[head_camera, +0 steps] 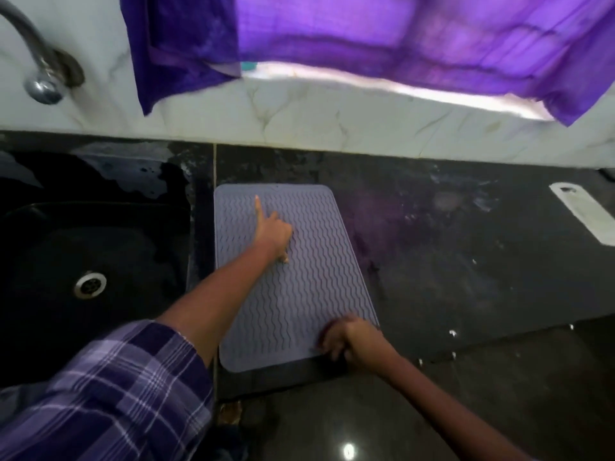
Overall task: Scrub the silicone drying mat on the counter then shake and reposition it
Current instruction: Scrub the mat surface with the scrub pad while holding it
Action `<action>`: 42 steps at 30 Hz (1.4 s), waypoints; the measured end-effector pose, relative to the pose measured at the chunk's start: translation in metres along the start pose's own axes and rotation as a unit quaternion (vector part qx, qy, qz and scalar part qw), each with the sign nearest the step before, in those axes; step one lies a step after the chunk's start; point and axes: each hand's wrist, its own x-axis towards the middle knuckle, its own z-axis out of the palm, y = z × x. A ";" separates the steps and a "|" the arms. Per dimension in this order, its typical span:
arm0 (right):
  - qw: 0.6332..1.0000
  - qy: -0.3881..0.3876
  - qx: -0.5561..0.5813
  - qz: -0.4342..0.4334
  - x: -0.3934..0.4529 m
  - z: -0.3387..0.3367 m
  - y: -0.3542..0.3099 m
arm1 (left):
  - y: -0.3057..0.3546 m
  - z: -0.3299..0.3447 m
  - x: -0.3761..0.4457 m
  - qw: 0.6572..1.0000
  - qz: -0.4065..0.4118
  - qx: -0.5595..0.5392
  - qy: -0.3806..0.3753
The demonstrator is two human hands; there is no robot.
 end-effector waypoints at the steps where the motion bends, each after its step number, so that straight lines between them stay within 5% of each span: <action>1: 0.999 -0.014 0.027 0.007 0.002 -0.015 0.006 | -0.004 -0.002 0.005 1.000 -0.002 -0.006 0.014; 6: 0.980 0.176 0.093 0.024 0.077 -0.107 0.004 | -0.028 -0.010 0.041 0.997 -0.059 -0.041 0.016; 11: 0.968 0.246 0.040 -0.031 0.198 -0.180 -0.013 | -0.039 -0.025 0.078 0.996 -0.058 0.043 -0.050; 18: 0.956 0.209 -0.201 0.038 0.295 -0.173 -0.028 | -0.045 -0.027 0.093 0.993 -0.074 0.034 -0.088; 28: 0.990 -0.043 -0.124 0.055 0.129 -0.106 -0.017 | -0.041 -0.040 0.076 0.992 -0.063 0.029 -0.109; 32: 0.993 0.107 0.005 0.041 0.178 -0.164 -0.022 | -0.042 -0.035 0.081 0.993 -0.076 0.020 -0.093; 35: 0.981 0.185 -0.036 0.050 0.234 -0.183 -0.035 | -0.040 -0.031 0.082 0.992 -0.075 0.044 -0.095; 39: 0.974 0.184 -0.088 0.096 0.249 -0.162 -0.039 | -0.035 -0.026 0.089 0.990 -0.078 0.069 -0.090; 42: 0.984 0.099 -0.084 0.119 0.199 -0.125 -0.027 | -0.037 -0.027 0.087 0.993 -0.070 0.057 -0.082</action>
